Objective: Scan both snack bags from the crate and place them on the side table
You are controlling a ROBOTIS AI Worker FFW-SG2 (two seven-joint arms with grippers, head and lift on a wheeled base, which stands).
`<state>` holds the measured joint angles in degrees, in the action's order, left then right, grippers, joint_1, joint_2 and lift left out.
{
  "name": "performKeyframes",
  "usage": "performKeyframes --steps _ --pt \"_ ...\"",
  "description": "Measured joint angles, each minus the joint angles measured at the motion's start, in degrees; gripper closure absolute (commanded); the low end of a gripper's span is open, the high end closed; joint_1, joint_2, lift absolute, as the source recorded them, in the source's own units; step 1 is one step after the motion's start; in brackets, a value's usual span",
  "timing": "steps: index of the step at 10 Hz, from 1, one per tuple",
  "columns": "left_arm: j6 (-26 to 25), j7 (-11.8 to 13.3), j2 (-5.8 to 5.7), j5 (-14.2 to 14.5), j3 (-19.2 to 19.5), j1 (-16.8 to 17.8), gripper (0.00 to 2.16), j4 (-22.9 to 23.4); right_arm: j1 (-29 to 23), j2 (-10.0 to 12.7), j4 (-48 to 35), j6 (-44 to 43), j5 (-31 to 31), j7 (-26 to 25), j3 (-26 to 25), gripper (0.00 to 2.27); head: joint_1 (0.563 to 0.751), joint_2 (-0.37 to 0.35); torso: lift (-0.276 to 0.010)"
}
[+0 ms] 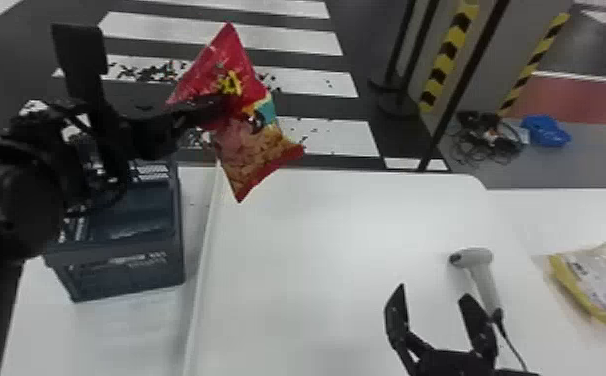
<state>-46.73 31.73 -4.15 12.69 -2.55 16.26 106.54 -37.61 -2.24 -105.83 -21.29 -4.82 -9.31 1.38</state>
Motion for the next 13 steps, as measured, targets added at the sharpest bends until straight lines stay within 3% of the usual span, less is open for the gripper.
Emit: performKeyframes --steps 2,5,7,12,13 --pt "0.19 -0.39 1.93 -2.03 -5.36 0.43 2.14 -3.79 -0.02 -0.11 -0.22 -0.18 -0.23 0.00 -0.07 0.08 0.695 -0.264 -0.095" --pt "2.25 -3.34 2.45 -2.41 -15.04 0.69 2.14 -9.67 -0.23 -0.30 -0.56 -0.20 -0.34 -0.09 -0.24 0.08 0.695 -0.345 -0.095" --pt "4.17 -4.40 3.00 -2.87 -19.94 0.64 2.14 -13.35 -0.32 -0.31 -0.76 -0.19 -0.36 -0.22 -0.29 0.08 0.695 -0.350 -0.095" --pt "7.44 -4.38 4.11 -5.95 -26.42 -0.76 2.14 -21.35 -0.19 -0.48 -0.80 -0.19 -0.97 -0.39 -0.56 0.08 0.695 -0.350 -0.095" --pt "8.09 -4.42 4.13 -6.56 -27.23 -0.56 1.90 -23.60 -0.18 -0.48 -0.78 -0.19 -1.10 -0.37 -0.63 0.08 0.695 -0.350 -0.095"
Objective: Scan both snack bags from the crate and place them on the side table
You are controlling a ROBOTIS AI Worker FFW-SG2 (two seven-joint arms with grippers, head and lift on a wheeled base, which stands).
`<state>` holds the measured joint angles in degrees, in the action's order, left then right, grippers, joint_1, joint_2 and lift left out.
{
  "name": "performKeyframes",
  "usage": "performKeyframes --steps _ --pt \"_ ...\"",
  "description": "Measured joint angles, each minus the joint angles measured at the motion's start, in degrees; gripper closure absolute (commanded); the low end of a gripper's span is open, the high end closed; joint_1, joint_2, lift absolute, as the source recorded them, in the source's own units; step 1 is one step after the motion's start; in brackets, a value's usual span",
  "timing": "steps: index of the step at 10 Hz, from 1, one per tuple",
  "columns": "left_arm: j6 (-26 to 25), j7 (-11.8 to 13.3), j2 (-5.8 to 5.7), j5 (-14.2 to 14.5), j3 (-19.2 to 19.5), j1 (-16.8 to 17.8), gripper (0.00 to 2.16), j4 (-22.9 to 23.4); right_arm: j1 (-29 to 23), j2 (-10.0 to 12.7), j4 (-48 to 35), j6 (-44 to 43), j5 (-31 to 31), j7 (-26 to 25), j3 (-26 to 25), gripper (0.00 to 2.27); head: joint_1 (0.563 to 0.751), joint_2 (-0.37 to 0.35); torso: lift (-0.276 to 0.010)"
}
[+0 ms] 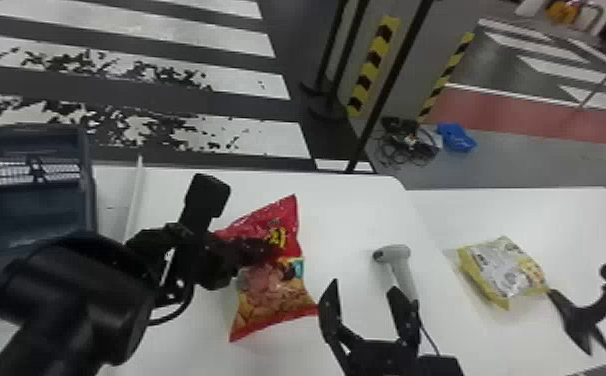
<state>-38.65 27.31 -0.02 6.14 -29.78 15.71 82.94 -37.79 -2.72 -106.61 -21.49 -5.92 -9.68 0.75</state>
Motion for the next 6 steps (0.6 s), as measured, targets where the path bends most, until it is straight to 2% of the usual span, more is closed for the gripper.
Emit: performKeyframes --steps 1,2,4,6 --pt "1.98 -0.21 0.01 -0.36 -0.51 0.27 1.02 -2.25 0.00 0.00 0.00 -0.10 -0.15 -0.01 -0.13 0.08 0.695 -0.350 -0.095" --pt "4.16 0.20 0.02 -0.40 -0.74 0.36 0.02 -3.47 0.00 0.03 0.00 -0.16 -0.28 -0.03 -0.25 0.08 0.695 -0.350 -0.095" --pt "5.52 0.83 0.02 -0.43 -0.81 0.46 0.02 -3.67 0.05 0.07 0.07 -0.17 -0.34 0.02 -0.27 0.08 0.695 -0.350 -0.095" --pt "5.93 0.84 0.02 -0.44 -0.06 0.29 0.02 -1.34 0.06 0.09 0.09 -0.17 -0.34 0.02 -0.27 0.08 0.695 -0.350 -0.095"
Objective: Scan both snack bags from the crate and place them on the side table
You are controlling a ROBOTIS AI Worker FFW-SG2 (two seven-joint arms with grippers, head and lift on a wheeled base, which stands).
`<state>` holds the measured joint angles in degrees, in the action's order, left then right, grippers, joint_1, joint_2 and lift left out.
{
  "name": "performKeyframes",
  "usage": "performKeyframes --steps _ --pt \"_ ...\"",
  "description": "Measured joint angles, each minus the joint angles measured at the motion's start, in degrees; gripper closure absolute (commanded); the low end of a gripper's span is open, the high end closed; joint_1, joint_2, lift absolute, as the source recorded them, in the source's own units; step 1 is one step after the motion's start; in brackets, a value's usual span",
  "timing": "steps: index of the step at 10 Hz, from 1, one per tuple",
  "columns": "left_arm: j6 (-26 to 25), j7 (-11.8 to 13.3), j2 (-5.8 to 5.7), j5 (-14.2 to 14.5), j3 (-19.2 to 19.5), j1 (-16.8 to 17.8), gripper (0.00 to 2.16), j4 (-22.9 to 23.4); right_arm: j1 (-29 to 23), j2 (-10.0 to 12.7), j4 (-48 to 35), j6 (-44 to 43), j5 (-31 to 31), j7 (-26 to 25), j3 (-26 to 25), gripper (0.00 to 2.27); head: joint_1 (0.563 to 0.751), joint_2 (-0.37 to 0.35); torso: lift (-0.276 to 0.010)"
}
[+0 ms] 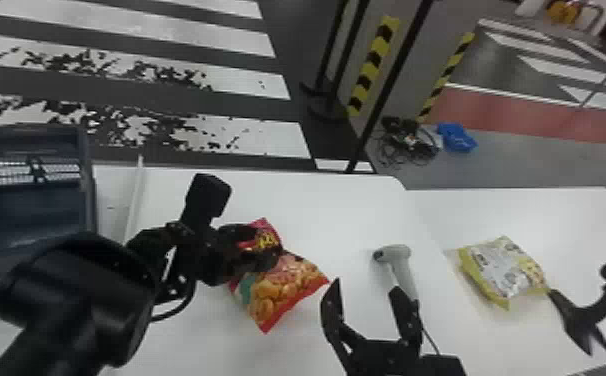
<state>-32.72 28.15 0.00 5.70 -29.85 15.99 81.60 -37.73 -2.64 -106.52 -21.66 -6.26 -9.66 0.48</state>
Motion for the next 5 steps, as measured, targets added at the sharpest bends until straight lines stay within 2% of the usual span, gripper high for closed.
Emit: performKeyframes --steps 1,3,4,5 --pt "-0.03 -0.32 0.00 0.00 1.05 -0.93 0.02 3.61 -0.09 0.00 -0.02 0.00 -0.01 0.00 -0.09 0.08 0.695 -0.350 -0.095" --pt "0.09 -2.06 -0.29 -0.49 5.43 -4.99 0.02 13.45 -0.21 0.00 -0.09 0.14 -0.07 0.00 -0.43 0.08 0.695 -0.350 -0.095" --pt "0.19 -2.88 -1.61 -0.13 8.48 -7.53 0.02 17.75 -0.11 0.00 -0.09 0.32 -0.13 0.04 -0.48 0.08 0.695 -0.350 -0.095" --pt "0.24 -3.82 -3.36 1.63 11.85 -10.15 0.02 21.18 0.19 -0.01 -0.09 0.51 -0.15 0.12 -0.45 0.07 0.695 -0.350 -0.095"
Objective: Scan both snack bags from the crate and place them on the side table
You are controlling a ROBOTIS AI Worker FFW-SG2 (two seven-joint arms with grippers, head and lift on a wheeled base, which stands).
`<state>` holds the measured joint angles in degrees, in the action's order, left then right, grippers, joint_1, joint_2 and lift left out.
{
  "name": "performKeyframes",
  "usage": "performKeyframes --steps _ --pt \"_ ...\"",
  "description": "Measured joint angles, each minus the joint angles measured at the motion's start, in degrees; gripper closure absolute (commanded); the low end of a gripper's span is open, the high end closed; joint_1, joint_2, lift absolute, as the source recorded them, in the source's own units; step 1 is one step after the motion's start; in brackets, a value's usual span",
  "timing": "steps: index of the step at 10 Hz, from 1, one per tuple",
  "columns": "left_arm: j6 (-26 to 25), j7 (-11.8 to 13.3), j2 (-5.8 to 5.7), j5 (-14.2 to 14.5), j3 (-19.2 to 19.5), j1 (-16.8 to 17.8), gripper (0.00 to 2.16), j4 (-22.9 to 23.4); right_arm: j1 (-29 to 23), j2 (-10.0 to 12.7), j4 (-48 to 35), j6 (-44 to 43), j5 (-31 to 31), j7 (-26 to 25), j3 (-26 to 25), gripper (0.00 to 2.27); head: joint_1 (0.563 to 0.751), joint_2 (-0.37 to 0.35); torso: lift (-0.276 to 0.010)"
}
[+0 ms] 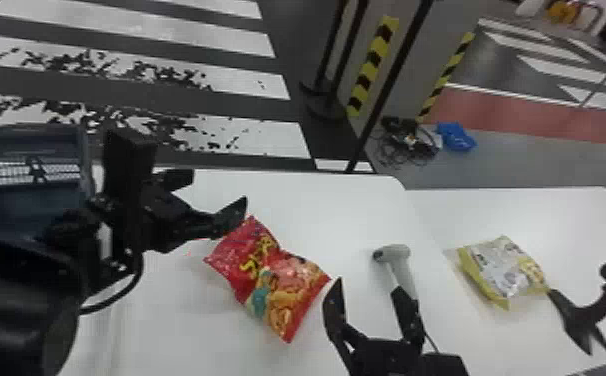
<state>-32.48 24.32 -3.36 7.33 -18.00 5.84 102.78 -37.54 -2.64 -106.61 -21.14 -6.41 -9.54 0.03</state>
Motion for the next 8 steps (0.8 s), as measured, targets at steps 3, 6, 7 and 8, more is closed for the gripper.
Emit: performKeyframes --steps 3,6,7,8 --pt "4.98 -4.10 -4.40 6.24 8.60 -8.50 0.03 7.89 1.34 -0.19 -1.35 5.05 -1.65 1.94 -0.95 0.06 0.695 -0.259 -0.095" --pt "8.78 -8.82 -6.49 7.27 12.54 -16.16 0.03 13.56 3.38 -0.41 -5.29 16.42 -5.57 5.82 -3.16 0.05 0.695 -0.199 -0.095" --pt "10.28 -11.10 -6.88 6.96 13.13 -18.48 0.03 14.78 4.18 -0.47 -6.83 21.37 -7.92 8.87 -4.36 0.05 0.695 -0.176 -0.095" --pt "12.91 -13.44 -7.07 6.14 13.44 -20.55 0.04 15.09 5.29 -0.51 -8.30 28.27 -12.02 12.96 -6.47 0.05 0.695 -0.162 -0.095"
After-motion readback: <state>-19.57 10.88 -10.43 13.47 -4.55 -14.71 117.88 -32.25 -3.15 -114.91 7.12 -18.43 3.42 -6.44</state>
